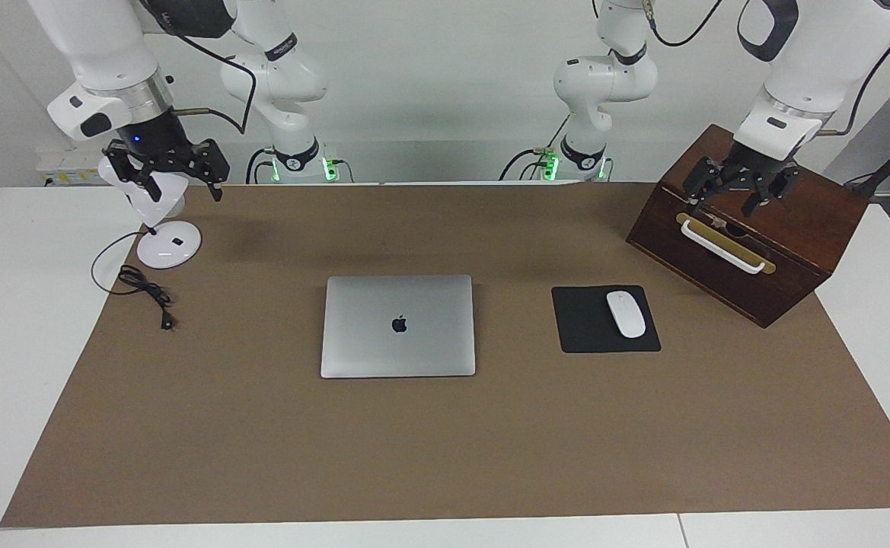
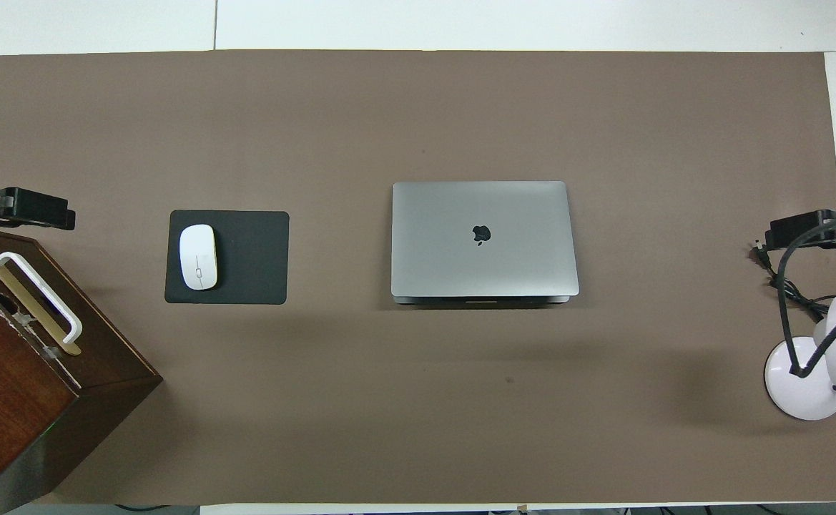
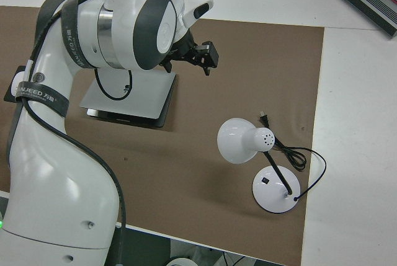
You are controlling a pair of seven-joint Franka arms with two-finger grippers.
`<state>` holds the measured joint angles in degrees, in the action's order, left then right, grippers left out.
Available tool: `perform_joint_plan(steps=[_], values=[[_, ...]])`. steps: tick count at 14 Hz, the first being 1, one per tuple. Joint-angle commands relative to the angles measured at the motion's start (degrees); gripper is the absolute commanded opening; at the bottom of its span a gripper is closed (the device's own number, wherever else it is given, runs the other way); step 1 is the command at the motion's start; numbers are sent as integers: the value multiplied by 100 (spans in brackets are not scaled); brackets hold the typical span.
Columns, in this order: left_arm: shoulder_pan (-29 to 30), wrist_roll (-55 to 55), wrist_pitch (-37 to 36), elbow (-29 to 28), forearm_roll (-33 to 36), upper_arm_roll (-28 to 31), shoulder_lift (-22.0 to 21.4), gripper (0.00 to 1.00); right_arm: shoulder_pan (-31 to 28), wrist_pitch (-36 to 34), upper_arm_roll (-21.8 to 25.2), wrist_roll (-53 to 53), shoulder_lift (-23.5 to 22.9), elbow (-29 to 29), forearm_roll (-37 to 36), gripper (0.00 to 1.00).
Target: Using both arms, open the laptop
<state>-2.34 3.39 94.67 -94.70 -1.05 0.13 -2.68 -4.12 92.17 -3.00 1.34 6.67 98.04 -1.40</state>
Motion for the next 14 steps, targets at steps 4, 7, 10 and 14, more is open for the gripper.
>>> perform_joint_plan(steps=[4,7,10,14], values=[[-83,-22,-55,-31,96,49,-66,100,-63,-103,-16,-90,27,-31,52,100],[-109,-49,-37,-31,96,49,-66,100,-89,-120,10,-73,27,-22,61,100],[-109,-22,-28,-22,96,40,-57,100,-159,-68,54,-90,18,-31,271,100],[-118,-49,139,-13,105,14,-48,100,-194,599,54,-29,-69,-48,290,100]])
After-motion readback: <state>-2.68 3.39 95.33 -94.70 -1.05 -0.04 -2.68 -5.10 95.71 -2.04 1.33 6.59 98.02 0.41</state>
